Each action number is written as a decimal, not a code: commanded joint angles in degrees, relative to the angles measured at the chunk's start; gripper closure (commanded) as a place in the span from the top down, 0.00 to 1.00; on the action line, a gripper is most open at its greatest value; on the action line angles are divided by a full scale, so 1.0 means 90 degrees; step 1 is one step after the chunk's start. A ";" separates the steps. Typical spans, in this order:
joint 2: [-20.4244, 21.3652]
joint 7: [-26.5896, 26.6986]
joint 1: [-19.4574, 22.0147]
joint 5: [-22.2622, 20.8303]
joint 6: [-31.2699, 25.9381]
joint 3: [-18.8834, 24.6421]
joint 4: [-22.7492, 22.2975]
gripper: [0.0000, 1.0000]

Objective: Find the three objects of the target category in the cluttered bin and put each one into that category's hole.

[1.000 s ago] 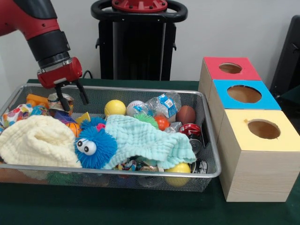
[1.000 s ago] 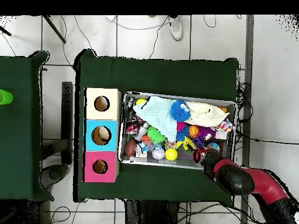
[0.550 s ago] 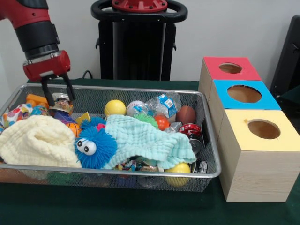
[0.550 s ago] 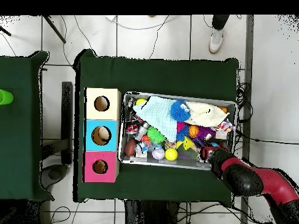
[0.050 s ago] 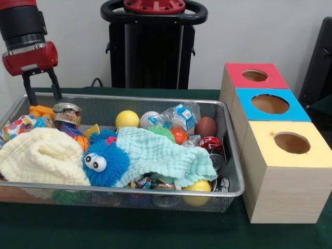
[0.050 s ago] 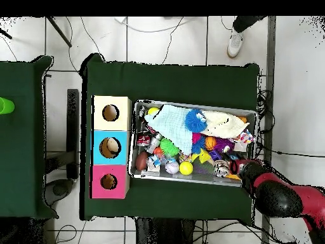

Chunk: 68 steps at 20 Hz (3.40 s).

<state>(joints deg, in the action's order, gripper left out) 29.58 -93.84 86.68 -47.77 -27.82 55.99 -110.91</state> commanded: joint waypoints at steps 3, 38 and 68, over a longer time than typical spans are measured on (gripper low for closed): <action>-0.0139 0.1519 -0.0142 -0.0953 0.0160 -0.0096 -0.0066 1.00; -0.2969 0.3590 0.1514 -0.0776 0.0157 0.0747 0.0225 1.00; -0.0711 0.0990 -0.2978 -0.0006 -0.0425 -0.3680 0.1048 1.00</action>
<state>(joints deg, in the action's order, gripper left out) 26.70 -77.89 61.86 -44.97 -22.89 35.61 -109.22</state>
